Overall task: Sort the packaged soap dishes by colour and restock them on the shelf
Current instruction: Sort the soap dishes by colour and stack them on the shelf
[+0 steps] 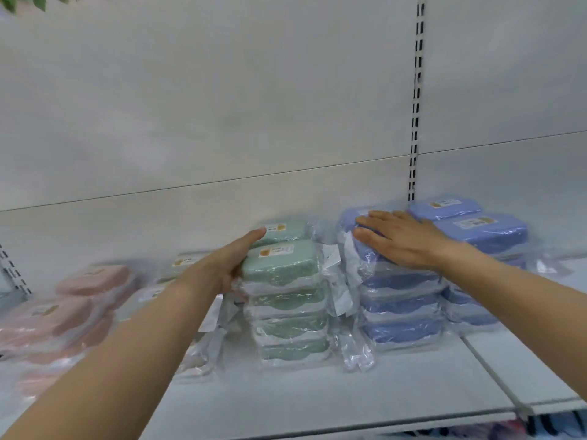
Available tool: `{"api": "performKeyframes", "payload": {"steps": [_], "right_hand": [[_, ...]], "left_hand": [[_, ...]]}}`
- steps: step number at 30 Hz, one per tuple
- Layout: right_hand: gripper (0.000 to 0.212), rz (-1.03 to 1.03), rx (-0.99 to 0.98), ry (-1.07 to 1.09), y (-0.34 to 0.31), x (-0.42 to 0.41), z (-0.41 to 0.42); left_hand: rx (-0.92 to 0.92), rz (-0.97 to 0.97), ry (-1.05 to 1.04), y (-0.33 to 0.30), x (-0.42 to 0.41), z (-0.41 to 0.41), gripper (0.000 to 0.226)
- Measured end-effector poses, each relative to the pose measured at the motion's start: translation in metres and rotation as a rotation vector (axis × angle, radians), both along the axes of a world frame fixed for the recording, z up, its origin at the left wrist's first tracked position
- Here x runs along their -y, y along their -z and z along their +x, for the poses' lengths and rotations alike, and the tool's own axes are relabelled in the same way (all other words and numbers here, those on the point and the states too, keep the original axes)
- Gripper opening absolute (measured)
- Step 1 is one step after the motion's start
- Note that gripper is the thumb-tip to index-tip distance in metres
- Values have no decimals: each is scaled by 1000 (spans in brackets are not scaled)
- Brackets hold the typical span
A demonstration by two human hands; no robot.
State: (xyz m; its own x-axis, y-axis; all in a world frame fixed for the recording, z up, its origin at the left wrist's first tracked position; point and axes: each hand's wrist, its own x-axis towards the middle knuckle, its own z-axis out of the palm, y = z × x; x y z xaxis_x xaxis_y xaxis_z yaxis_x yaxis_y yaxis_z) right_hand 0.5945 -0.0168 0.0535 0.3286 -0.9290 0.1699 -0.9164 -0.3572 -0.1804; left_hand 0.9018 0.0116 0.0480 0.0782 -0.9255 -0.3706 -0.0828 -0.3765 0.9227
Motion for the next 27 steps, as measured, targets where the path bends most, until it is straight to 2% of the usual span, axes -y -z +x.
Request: {"api": "performKeyframes", "payload": {"steps": [2,4,6,8,10,15,17,19,21,22,25,27], "right_hand": [[78,8,8,-5,1,3,-1],[79,2,3,-12,2,5,-1],[73,-6,-3,-29,3,5,0],[61,-9,-1,-37,2,3,2],[56,-18,-2,-37,1,1,3],[54,-38,-30,-34,2,-1,4],[54,-34,-22,-30,2,-1,4],[53,-29,-16,-34,1,-3,4],[55,-22,-5,-37,0,-4,4],[56,-23,5,-35,0,-6,3],[57,-66,21,-37,1,-8,2],[56,-105,33,-49,2,-8,1]], "left_hand": [[22,20,15,11,4,4,102],[-16,-1,-36,18,7,8,110],[-40,-23,-58,18,1,2,96],[-1,-53,-83,19,0,-7,58],[-29,-29,-91,21,2,-20,40],[-84,-8,-68,20,15,-44,40],[-30,-2,-62,17,11,-46,38],[44,-34,-57,12,11,-45,45],[123,-137,-69,10,15,-44,66],[227,-240,-92,9,13,-44,70],[565,-696,-133,-2,-12,-48,56],[726,-920,44,-2,-36,-50,58]]}}
